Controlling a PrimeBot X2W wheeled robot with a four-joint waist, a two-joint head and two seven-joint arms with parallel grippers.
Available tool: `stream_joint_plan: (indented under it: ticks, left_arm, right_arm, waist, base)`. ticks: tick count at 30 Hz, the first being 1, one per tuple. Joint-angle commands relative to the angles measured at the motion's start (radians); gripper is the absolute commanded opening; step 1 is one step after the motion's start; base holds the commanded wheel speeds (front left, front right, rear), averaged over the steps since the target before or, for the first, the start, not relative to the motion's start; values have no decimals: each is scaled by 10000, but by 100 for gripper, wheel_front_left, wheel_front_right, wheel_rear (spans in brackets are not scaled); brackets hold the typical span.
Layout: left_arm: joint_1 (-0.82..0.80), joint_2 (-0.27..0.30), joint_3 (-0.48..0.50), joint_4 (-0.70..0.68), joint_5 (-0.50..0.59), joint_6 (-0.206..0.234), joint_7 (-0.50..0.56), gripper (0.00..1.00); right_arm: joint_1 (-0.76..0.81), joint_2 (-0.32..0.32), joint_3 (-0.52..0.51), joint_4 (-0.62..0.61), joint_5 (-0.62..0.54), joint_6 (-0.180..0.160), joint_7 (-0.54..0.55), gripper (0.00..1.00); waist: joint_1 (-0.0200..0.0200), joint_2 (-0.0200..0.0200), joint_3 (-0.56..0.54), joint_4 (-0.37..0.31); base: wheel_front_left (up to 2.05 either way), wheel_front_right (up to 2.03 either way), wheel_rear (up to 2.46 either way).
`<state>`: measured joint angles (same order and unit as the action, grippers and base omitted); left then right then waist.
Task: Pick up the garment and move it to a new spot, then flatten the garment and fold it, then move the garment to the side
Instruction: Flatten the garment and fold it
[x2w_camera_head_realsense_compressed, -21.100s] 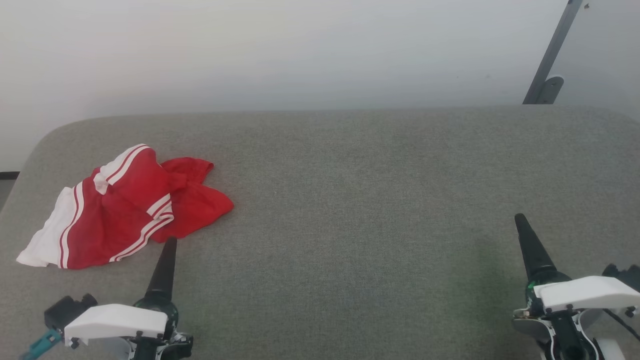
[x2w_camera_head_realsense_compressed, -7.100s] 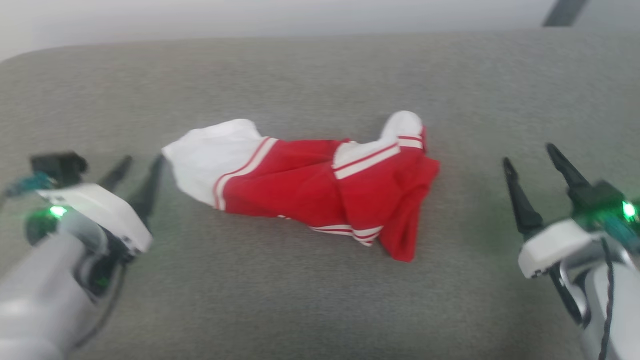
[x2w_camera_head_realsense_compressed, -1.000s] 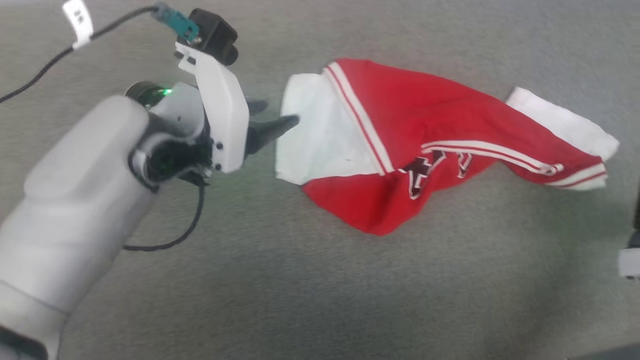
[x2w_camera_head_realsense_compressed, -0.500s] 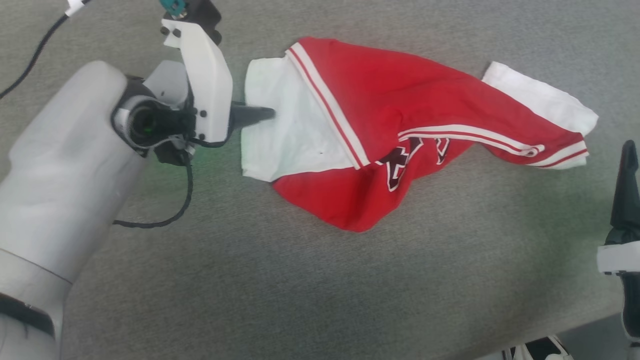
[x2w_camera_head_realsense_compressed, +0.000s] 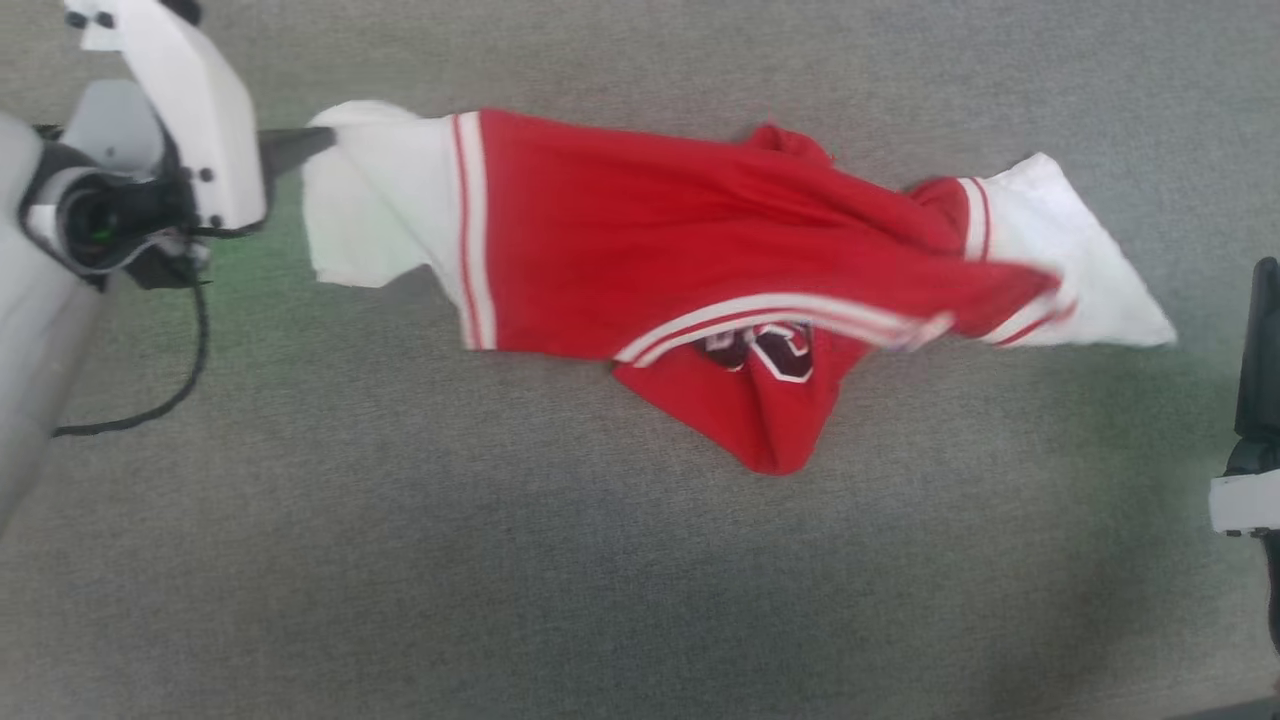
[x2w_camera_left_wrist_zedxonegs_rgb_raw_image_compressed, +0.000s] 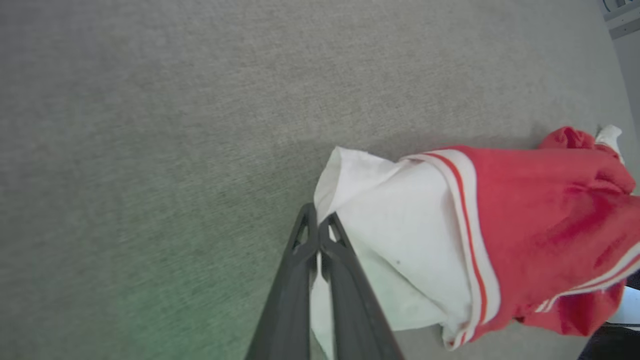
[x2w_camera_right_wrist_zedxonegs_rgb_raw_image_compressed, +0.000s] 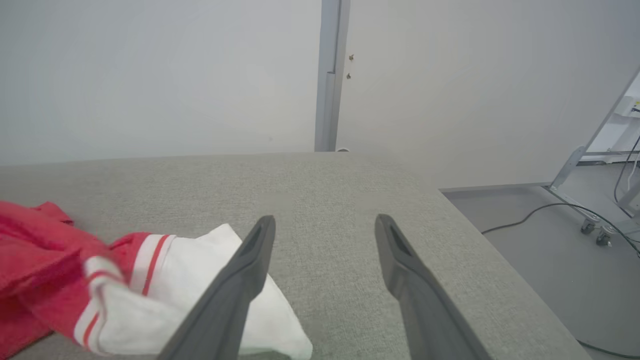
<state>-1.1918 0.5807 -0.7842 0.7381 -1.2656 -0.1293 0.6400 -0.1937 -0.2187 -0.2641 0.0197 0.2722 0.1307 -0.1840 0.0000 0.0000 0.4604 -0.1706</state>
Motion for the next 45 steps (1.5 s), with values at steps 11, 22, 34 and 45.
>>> stream_joint_plan:
  ticks: [11, 22, 34, 45]
  left_arm:
    - [544, 459, -465, 734, 669, -13, -1456, 36]
    - [2400, 862, -719, -869, 1009, -13, -5851, 100]
    - [5692, 190, 841, -3561, 2946, 1284, -9050, 100]
    - [7980, -1061, 3271, -5640, 4805, 1317, -9061, 100]
  right_arm:
    - [352, -468, 351, -485, -144, 1, 518, 100]
    - [767, -3039, 2469, -1233, 216, 1, 2282, 100]
    - [801, -7771, 5006, -2549, 3115, 1, 4814, 100]
    - [-667, -9710, 7199, -2596, 4541, 1, 5840, 100]
  waist:
    - [0, 0, -371, 255]
    - [0, 0, -1276, 950]
    - [0, 0, -1310, 2195]
    - [0, 0, -489, 3137]
  base:
    - [0, 0, 0]
    - [0, 0, 0]
    - [0, 0, 0]
    - [0, 0, 0]
